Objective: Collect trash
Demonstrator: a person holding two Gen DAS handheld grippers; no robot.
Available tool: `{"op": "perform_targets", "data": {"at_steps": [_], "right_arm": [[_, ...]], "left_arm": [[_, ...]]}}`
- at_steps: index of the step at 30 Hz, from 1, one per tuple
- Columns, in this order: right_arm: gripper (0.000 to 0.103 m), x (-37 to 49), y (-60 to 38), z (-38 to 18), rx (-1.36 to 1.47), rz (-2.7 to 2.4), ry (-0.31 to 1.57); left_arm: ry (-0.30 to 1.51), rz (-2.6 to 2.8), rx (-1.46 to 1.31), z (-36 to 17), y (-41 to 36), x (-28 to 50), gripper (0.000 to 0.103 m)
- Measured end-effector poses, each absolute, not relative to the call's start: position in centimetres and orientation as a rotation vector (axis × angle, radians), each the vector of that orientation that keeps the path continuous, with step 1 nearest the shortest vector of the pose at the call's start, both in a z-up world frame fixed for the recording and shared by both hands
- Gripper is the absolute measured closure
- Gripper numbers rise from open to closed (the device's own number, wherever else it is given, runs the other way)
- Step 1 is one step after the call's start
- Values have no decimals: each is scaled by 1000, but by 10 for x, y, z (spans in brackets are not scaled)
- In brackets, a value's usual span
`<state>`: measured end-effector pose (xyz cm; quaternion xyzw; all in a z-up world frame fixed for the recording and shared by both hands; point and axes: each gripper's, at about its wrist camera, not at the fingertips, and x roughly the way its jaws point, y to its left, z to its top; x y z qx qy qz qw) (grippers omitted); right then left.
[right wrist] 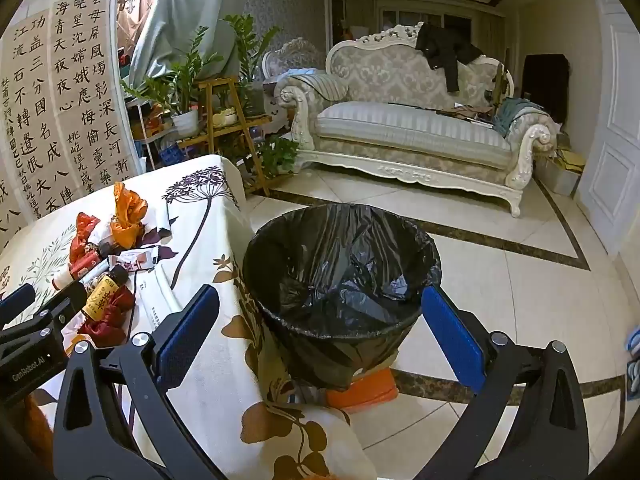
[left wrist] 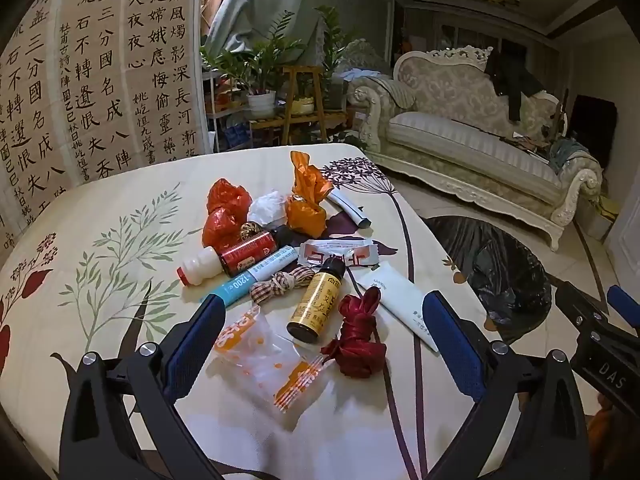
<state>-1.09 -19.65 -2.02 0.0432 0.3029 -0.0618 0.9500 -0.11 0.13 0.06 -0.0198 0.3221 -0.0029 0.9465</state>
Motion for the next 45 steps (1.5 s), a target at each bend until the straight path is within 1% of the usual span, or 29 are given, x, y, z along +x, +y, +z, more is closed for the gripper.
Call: {"op": "perform_targets", "data": {"at_steps": [9,14,16,45], "right_arm": [[4,-11,-198,-22,87,-122,615],[4,-11,-198,-22,89,-128,616],[4,-11,-199,-22,89,-128,617],[4,-10,-203,-22,91,-130,617]], "left_arm": [[717,-20,-50,-8,5,6,7],[697,-14,-37,-9,12,5,7],[690,0,-25,-3,1,3,7],[678,7,-11,7,-7,0,7]]}}
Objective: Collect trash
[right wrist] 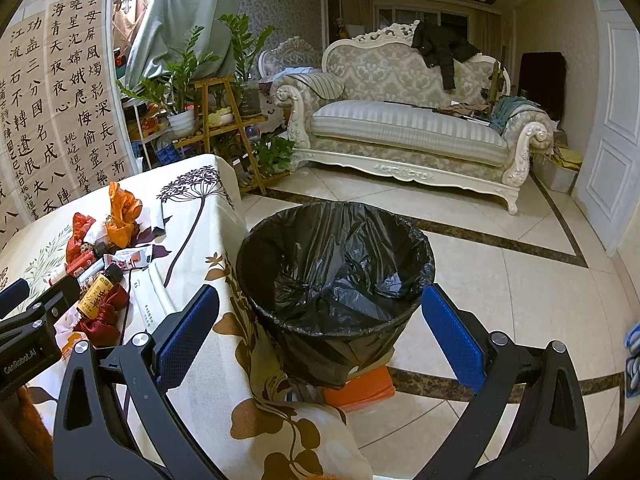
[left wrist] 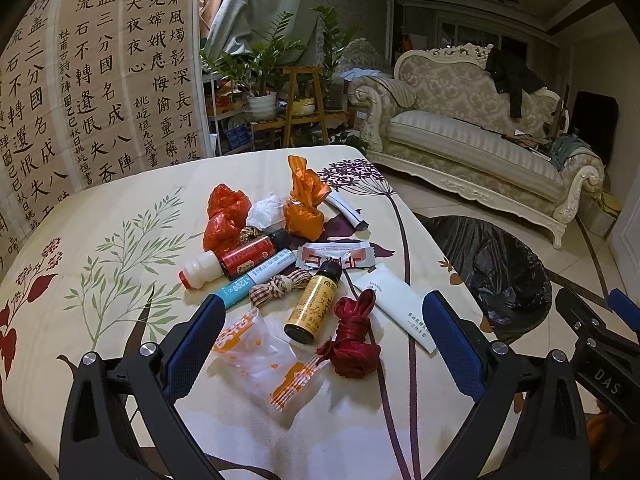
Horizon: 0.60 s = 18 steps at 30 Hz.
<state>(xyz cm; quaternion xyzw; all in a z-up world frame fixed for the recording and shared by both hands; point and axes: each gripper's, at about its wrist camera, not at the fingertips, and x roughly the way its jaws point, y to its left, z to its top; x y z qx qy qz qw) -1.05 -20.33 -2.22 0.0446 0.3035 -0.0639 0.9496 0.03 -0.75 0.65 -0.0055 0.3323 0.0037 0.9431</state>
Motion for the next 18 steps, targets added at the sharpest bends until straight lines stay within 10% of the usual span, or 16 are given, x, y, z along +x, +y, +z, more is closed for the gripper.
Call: {"op": "perform_targets", "data": {"at_steps": [18], "right_arm": [[4,-14,-208,-20,90,-132,615]], "left_arm": [[672,7,-13,8,-6,-1,7]]}}
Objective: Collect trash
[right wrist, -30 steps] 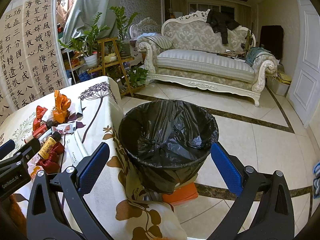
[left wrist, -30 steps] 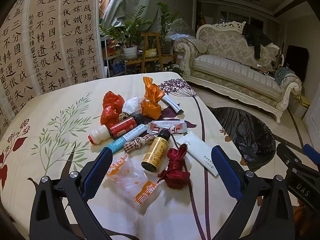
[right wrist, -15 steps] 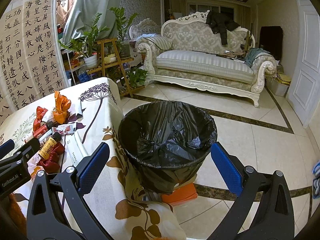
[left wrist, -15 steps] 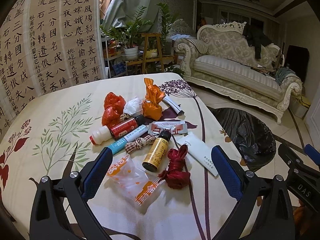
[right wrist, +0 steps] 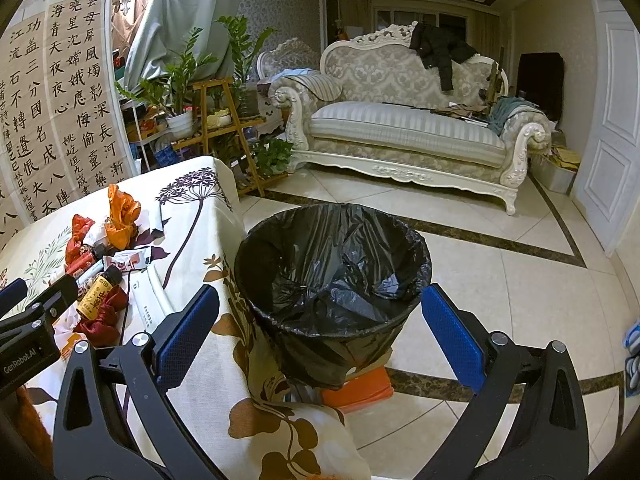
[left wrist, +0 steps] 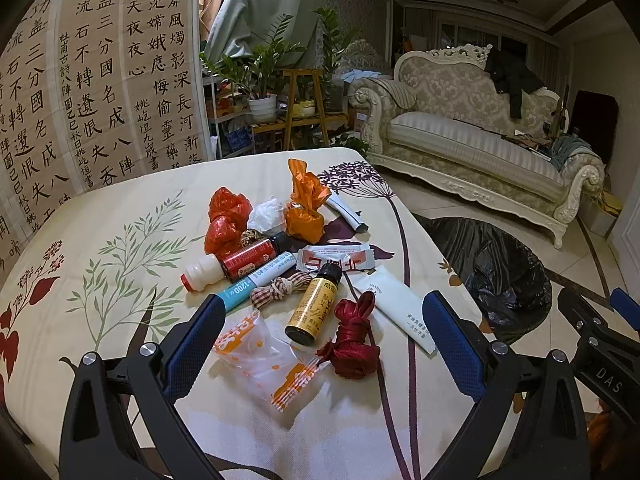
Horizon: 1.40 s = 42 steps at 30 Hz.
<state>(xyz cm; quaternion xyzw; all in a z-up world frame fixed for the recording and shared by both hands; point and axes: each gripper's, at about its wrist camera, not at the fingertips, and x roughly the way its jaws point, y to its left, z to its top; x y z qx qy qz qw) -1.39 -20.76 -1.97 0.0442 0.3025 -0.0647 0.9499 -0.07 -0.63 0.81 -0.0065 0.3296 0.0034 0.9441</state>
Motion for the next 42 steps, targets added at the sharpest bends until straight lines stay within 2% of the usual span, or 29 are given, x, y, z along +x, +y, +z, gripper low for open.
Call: {"op": "perform_targets", "data": {"at_steps": [29,42], "right_arm": [[4,-14,-200,-20,72,-128,631],[4,-9,-165,-28,38,-46,660]], "left_arm": [[692,-12,0,4,-7,-1,7],[715,71,6,-2,43,-16,7]]}}
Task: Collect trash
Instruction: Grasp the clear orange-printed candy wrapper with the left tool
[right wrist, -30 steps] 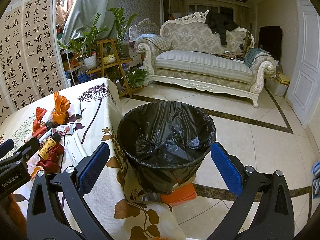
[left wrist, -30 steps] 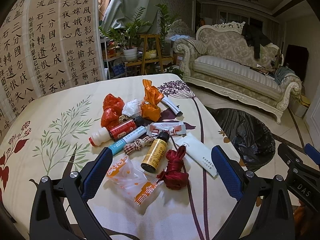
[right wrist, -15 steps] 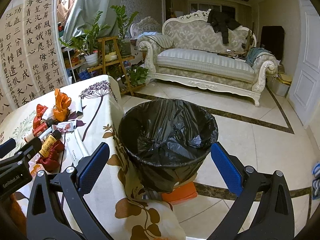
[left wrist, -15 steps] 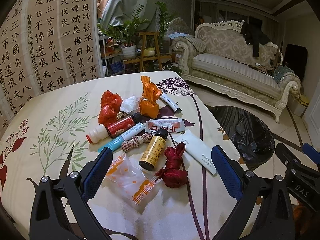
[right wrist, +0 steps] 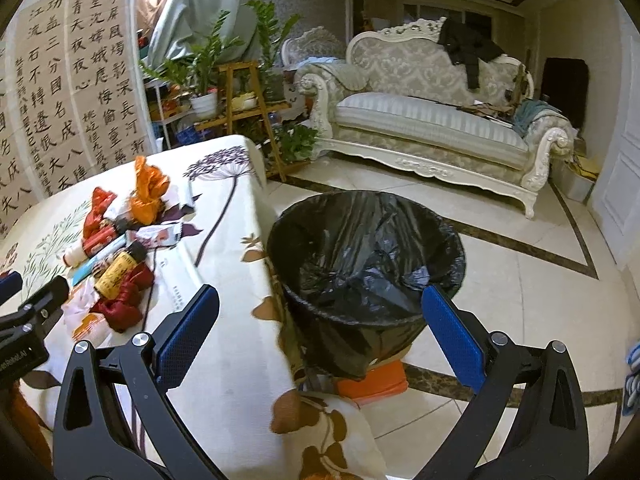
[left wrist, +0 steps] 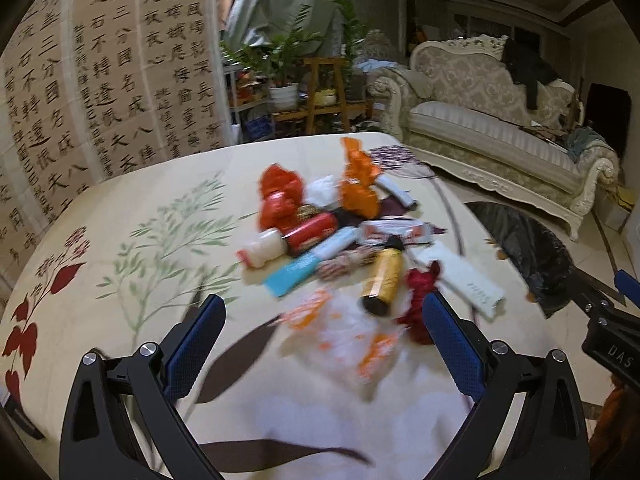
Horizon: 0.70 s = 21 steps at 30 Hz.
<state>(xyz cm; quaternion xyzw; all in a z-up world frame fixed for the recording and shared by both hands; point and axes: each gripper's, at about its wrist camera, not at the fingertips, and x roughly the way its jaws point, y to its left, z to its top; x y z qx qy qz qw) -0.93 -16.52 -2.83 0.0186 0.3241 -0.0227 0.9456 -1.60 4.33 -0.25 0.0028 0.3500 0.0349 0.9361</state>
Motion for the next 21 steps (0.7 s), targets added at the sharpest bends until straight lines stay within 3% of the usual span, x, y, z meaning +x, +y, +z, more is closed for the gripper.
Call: {"op": "perform_targets", "data": {"at_steps": [8,10,12,14,21], "right_arm": [[7,-9,-146,-32,24,-2,679],[11,-9,-141,-33,13,3,686],[18,-9,-140,-33,10,2,692],[18,-8,-140,-34,13,4,698],[18,-11,-138,-36,18,12,698]], "left_arm": [[743,109,-13,-11,72,-25,8],[750,97,-17,-12,73,-26,8],[752,80,-11,-13,70,-27,12],[760,67,0,-16,66,-26,23],[828,36,-73,-24,69,-18,23]]}}
